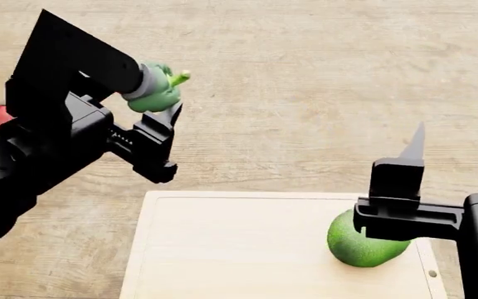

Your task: Place the avocado, onion, tomato and bell pepper on the cutting board.

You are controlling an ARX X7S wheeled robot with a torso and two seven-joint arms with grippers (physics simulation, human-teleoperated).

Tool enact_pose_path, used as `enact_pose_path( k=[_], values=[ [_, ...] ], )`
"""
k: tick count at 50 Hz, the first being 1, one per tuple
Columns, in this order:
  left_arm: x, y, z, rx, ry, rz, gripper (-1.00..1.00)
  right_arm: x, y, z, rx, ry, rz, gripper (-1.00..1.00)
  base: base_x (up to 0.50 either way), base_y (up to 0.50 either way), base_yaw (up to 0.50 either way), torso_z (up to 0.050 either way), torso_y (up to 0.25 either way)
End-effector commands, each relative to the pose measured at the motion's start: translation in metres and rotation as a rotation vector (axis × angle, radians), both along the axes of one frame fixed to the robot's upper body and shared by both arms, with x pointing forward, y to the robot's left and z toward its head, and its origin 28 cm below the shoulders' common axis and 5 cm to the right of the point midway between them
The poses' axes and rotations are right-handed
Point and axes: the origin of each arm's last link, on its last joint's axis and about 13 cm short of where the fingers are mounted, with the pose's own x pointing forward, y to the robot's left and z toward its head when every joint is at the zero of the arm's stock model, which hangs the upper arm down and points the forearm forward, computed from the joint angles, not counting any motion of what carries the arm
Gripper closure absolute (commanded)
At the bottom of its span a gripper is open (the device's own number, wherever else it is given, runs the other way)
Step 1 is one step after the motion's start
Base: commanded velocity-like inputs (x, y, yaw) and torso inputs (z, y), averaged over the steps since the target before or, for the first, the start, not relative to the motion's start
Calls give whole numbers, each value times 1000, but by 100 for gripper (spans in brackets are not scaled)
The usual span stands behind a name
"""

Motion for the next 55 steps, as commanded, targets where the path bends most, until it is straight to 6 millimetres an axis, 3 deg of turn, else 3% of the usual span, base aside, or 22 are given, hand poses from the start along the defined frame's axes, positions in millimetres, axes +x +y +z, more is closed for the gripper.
enact_pose_path(
  k=[1,11,32,50,51,55],
  values=[
    [27,-35,-15,43,38,-183,100,-6,-4,-2,5,-37,-9,-100,0,0,0,0,0],
    [23,-42,-35,69,95,-223,100,-15,-5,0,11,-34,-13,-100,0,0,0,0,0],
    [9,-44,-66,118,203,-269,100,-13,-1,-1,20,-18,-1,-100,0,0,0,0,0],
    [2,-43,-69,125,235,-288,100,-12,0,-2,25,-11,3,-100,0,0,0,0,0],
    [3,-43,-68,124,233,-289,-100,-12,0,-2,25,-11,3,-100,0,0,0,0,15],
    [4,-42,-66,117,227,-281,-100,-11,1,-3,26,-9,5,-100,0,0,0,0,0]
  ],
)
